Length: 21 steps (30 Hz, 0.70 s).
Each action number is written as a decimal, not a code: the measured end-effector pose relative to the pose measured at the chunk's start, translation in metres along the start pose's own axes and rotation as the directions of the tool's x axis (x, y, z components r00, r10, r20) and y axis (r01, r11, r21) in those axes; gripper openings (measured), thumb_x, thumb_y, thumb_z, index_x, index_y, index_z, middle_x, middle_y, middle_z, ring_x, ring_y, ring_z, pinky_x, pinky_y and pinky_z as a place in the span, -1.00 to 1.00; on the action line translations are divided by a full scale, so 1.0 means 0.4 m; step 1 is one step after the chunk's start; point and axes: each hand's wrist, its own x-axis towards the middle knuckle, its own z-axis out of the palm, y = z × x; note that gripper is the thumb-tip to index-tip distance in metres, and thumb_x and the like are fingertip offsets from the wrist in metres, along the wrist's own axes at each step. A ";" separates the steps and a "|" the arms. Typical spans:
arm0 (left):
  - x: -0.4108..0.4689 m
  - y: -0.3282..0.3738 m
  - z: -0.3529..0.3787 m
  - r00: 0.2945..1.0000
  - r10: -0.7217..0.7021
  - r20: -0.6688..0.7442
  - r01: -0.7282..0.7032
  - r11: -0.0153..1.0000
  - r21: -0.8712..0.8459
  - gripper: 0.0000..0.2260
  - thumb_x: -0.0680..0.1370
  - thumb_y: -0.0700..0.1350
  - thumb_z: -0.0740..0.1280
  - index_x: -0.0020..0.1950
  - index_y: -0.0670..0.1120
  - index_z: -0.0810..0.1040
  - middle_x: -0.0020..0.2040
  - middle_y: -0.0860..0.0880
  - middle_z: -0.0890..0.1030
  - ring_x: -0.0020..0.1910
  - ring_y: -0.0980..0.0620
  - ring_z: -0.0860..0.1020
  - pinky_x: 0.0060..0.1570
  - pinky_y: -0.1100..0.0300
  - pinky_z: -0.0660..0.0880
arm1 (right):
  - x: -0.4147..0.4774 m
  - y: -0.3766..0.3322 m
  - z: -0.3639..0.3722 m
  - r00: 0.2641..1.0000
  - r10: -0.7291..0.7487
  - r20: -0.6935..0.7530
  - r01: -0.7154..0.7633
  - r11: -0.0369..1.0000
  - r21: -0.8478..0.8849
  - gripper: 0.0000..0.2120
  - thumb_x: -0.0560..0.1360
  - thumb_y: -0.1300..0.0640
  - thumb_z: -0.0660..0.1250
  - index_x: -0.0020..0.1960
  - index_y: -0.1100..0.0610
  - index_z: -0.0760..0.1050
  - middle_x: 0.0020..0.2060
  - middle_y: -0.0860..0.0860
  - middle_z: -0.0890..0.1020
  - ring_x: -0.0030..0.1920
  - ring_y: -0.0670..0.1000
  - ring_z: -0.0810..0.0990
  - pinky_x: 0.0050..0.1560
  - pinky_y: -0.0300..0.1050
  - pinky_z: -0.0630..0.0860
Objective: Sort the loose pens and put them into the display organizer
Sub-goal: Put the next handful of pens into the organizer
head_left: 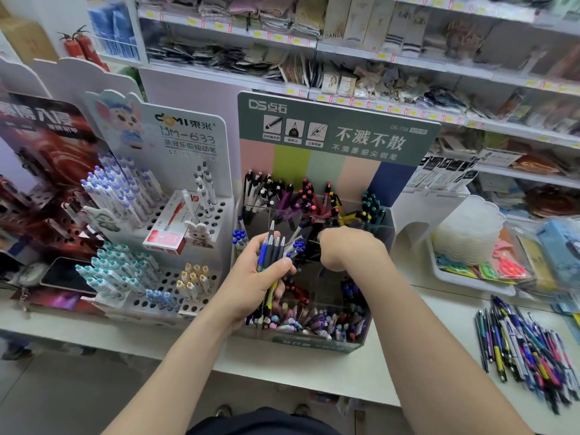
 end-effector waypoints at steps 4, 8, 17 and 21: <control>0.001 -0.003 0.002 1.000 -0.001 -0.013 0.001 0.999 -0.036 -0.62 0.69 -0.20 0.37 0.43 0.16 0.41 -0.06 -0.10 0.71 -0.34 -0.09 0.49 -0.38 0.03 0.51 | 0.015 -0.013 -0.031 0.999 -0.040 0.026 0.041 0.997 -0.063 -0.80 0.57 0.33 0.28 0.19 0.22 0.43 -0.09 0.12 0.47 0.02 0.23 0.57 0.05 0.12 0.61; 0.003 -0.002 0.002 1.000 -0.003 -0.009 0.003 0.999 -0.048 -0.62 0.69 -0.19 0.37 0.41 0.17 0.42 -0.07 -0.09 0.71 -0.34 -0.08 0.49 -0.38 0.04 0.51 | 0.011 -0.008 -0.040 0.992 -0.036 -0.123 0.031 0.999 -0.040 -0.73 0.49 0.34 0.39 0.11 0.19 0.38 -0.10 0.12 0.48 -0.05 0.22 0.58 -0.06 0.12 0.59; 0.017 0.001 0.004 1.000 0.001 0.009 -0.001 0.998 -0.061 -0.57 0.69 -0.20 0.38 0.47 0.16 0.38 -0.04 -0.12 0.71 -0.33 -0.09 0.49 -0.37 0.06 0.51 | 0.013 0.080 0.103 0.859 0.059 -0.509 0.219 0.856 0.468 -0.57 0.50 0.24 0.46 0.34 0.02 0.61 0.18 0.01 0.67 0.07 -0.01 0.65 0.16 -0.13 0.61; 0.021 0.007 0.025 0.997 0.011 0.077 -0.009 1.000 -0.026 -0.50 0.66 -0.18 0.43 0.50 0.17 0.35 -0.06 -0.10 0.70 -0.31 -0.09 0.52 -0.35 0.03 0.52 | -0.065 0.017 0.151 0.717 0.210 -0.664 0.503 0.503 0.703 -0.87 0.60 0.08 0.44 0.14 -0.05 0.70 -0.11 -0.17 0.72 -0.11 -0.18 0.67 -0.13 -0.43 0.50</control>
